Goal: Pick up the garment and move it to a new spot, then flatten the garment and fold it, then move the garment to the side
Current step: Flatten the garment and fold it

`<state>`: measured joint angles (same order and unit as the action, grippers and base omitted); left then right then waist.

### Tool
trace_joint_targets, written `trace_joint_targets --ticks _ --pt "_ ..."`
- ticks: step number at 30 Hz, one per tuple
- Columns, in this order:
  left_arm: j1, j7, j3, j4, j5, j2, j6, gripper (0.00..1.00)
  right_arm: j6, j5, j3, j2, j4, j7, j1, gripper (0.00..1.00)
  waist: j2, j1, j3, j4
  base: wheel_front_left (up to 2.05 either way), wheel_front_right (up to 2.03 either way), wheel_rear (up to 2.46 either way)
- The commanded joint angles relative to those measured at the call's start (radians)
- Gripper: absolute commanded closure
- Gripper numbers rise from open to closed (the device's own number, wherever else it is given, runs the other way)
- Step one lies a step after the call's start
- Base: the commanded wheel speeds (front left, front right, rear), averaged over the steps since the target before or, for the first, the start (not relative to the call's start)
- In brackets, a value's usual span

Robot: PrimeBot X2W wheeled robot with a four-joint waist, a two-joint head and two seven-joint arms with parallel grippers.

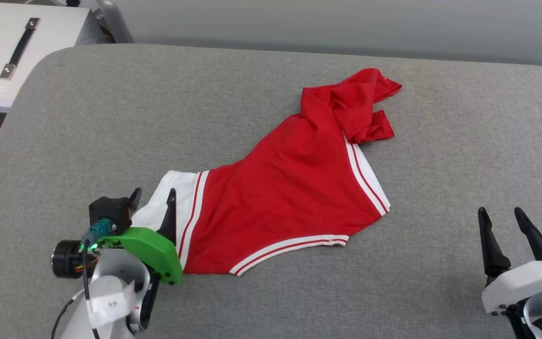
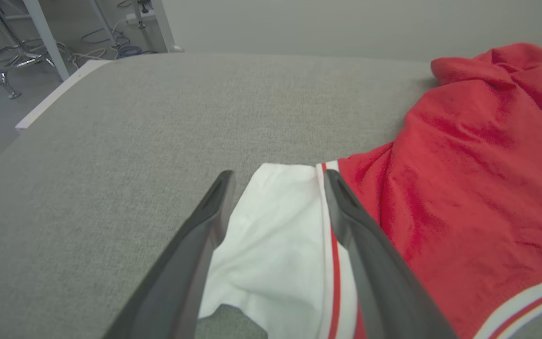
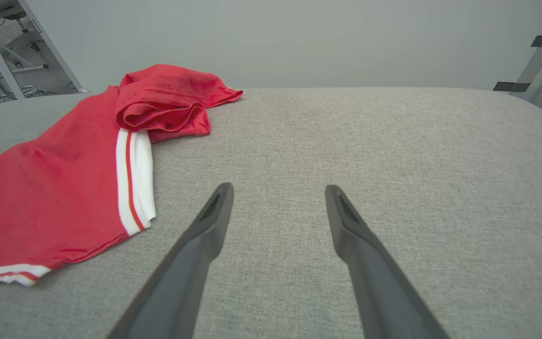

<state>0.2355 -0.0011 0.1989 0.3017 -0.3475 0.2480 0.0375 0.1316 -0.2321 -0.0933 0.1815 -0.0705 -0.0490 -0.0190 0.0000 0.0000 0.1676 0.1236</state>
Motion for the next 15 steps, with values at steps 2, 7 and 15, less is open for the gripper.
trace_joint_targets --ticks 2,7,15 --pt "0.019 -0.12 0.036 -0.009 0.03 -0.017 -0.04 0.0 -0.001 -0.007 0.01 0.029 0.009 0.034 0.002 0.0 0.0 0.0 -0.037 0.051 0.0 0.0 0.0" --pt "0.013 -0.252 0.093 -0.058 0.085 -0.052 -0.084 0.0 -0.001 -0.053 0.074 0.105 0.041 0.181 -0.02 0.0 0.0 0.0 -0.059 0.116 0.0 0.0 0.0" --pt "-0.028 -0.26 0.109 -0.119 0.117 -0.107 -0.115 0.0 -0.001 -0.2 0.258 0.286 0.033 0.599 -0.137 0.0 0.0 0.0 -0.056 0.228 0.0 0.0 0.0"
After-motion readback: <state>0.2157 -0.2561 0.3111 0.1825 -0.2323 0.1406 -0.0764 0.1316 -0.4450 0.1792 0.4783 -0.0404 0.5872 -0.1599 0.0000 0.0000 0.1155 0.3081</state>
